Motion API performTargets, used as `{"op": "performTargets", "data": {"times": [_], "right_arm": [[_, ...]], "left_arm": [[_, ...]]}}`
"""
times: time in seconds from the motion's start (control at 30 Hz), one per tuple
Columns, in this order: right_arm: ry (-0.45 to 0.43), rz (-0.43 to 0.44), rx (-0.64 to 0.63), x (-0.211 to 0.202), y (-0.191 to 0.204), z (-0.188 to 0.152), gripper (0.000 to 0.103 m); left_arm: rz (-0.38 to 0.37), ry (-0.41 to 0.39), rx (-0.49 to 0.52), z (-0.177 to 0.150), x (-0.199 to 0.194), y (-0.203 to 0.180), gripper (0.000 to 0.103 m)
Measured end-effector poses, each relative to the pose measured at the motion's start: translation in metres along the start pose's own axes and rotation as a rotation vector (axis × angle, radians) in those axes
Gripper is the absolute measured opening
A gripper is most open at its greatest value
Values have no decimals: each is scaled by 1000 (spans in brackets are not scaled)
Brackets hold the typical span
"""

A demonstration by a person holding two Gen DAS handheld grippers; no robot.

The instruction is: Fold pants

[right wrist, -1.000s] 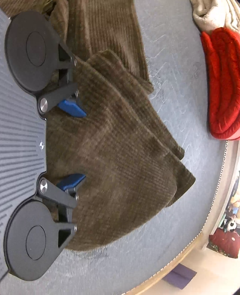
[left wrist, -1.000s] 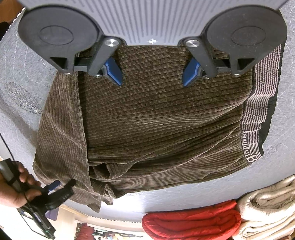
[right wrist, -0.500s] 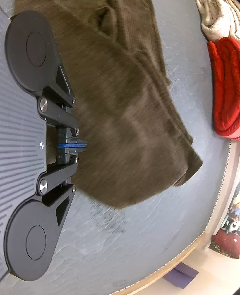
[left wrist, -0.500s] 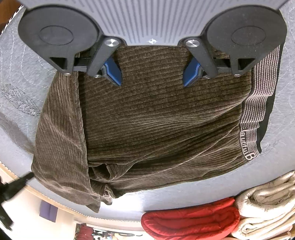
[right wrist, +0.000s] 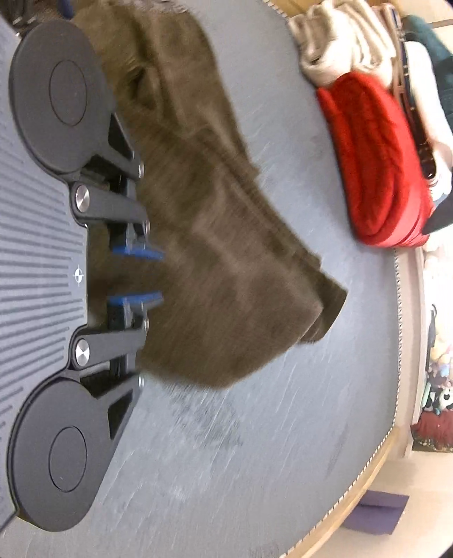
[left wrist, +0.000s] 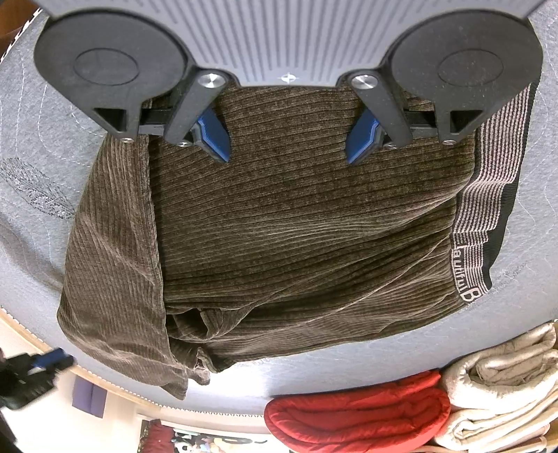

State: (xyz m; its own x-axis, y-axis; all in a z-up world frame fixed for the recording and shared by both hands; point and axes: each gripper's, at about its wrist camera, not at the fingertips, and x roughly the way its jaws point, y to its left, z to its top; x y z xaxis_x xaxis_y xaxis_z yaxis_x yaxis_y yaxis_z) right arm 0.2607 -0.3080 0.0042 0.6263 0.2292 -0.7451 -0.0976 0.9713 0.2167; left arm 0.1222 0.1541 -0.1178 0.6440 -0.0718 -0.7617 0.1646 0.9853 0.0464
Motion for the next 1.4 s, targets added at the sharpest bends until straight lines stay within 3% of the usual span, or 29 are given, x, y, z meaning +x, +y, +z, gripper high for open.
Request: {"op": "performTargets", "data": {"times": [0.2, 0.4, 0.5, 0.57, 0.67, 0.77, 0.83, 0.93, 1.03, 1.17, 1.3, 1.4], "right_arm": [[41, 72, 21, 38, 44, 18, 35], [90, 107, -91, 78, 105, 22, 50], [105, 81, -153, 96, 128, 20, 64], [125, 26, -193, 109, 135, 13, 65], [123, -31, -243, 119, 140, 3, 59], [104, -68, -273, 114, 142, 1, 40], [89, -59, -281, 106, 144, -1, 22], [86, -81, -343, 89, 146, -10, 8], [84, -80, -377, 62, 139, -8, 7], [99, -61, -317, 14, 99, -5, 7], [205, -27, -351, -27, 60, -29, 7], [287, 29, -391, -54, 33, -65, 7]], "left_arm": [[-8, -2, 3, 0, 1, 1, 80], [-20, -3, 15, 0, 3, 0, 85], [-29, 0, 12, 1, 5, 1, 86], [-33, 3, 14, 2, 5, 1, 87], [-43, 9, 17, 4, 7, 2, 88], [-47, 14, 19, 5, 9, 3, 89], [-46, 15, 19, 6, 9, 4, 89], [-42, 14, 22, 5, 9, 4, 89], [-37, 14, 24, 5, 8, 3, 89], [-33, 8, 14, 5, 2, 2, 89], [-68, -44, -4, 7, -10, 3, 85], [-148, -73, -21, 11, -19, 2, 74]]}}
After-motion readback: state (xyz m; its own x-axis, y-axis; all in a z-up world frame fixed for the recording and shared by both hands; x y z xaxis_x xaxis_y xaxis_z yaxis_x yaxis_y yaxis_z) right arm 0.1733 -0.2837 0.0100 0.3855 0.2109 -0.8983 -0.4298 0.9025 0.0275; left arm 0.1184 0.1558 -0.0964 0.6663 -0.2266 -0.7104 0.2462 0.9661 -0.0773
